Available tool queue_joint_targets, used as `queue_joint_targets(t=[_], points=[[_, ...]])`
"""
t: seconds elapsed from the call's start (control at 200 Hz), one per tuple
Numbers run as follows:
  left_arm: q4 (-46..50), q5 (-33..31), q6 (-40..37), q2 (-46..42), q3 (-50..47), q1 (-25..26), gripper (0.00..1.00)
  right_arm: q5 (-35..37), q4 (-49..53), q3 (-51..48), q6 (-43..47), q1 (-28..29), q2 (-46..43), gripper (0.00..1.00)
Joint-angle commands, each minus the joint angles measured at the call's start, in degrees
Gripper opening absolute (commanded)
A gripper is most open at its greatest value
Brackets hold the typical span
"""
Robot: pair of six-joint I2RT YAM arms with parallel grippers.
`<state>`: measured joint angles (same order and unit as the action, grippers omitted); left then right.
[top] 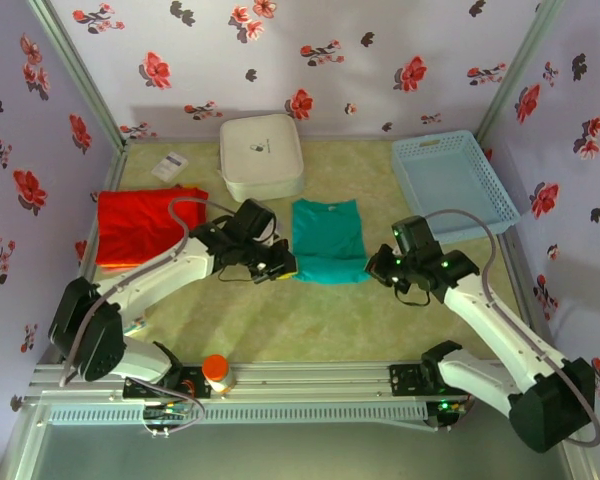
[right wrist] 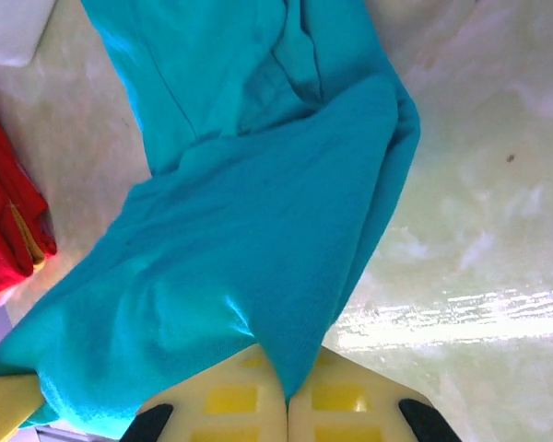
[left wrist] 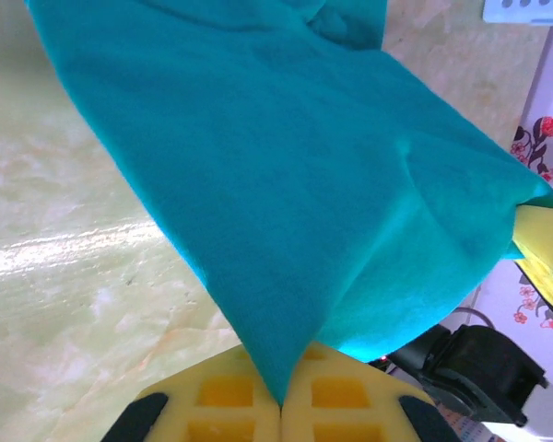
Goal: Fold and stack the t-shirts
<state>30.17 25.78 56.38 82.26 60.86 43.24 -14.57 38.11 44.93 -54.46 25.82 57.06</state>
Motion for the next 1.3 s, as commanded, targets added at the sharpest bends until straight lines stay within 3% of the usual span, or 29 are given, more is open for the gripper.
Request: queue_joint_targets(t=[0.0,0.97,1.295], points=[[3.21,2.77,-3.37,2.77,3.32,-1.77,0.03,-2.16,-2.7,2.06,1.21,-2.25,2.0,0.01],[8.98,9.64,-14.41,26.41,26.95,-13.07,0.02,-12.76,-7.07,21.71,14.36,-15.55,30.42,0.04],[9.28,10.58,-16.59,34.82,34.16,-15.25,0.05,-15.63,-9.84,28.28,16.42,-16.61,40.83,0.05]])
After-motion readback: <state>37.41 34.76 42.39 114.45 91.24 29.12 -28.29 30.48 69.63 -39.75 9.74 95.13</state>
